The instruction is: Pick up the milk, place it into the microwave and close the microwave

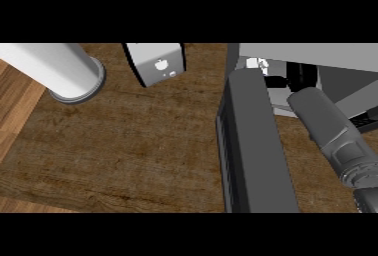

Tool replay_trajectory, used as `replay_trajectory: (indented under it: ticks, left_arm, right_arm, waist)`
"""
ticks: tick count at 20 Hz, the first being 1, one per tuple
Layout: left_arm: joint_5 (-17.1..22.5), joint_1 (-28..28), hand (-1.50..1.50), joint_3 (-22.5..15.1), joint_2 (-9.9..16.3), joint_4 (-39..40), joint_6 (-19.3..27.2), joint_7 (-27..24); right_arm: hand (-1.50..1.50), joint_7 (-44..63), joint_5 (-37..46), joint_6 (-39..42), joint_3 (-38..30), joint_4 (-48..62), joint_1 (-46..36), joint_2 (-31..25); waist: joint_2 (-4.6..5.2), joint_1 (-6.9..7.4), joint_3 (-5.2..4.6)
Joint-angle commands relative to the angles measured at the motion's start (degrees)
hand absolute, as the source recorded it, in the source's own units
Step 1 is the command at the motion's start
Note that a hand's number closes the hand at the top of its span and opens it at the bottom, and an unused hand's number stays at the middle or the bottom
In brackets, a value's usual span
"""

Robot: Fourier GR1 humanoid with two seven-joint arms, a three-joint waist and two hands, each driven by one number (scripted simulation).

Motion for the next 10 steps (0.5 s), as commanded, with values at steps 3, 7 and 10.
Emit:
replay_trajectory:
  ticks: [3,7,10]
  left_arm:
    - [-1.77,-0.91,-1.5,-1.22,0.0,0.85,-0.33,-0.09]
    - [-2.34,-2.48,-1.5,-2.6,1.46,2.48,-1.84,0.24]
    - [-2.75,-2.61,-1.5,-3.72,1.54,2.8,-2.68,0.45]
  right_arm:
    - [-1.5,-3.54,0.63,2.58,0.59,-0.93,-0.16,1.17]
    - [-1.5,-5.38,-0.18,7.36,-0.16,-1.94,-1.92,0.9]
    - [-1.5,-6.47,-0.58,9.92,-0.53,-1.64,-1.84,1.73]
  waist:
    - [0.1,0.56,0.17]
    - [-0.02,-0.17,0.15]
    - [0.15,0.1,0.14]
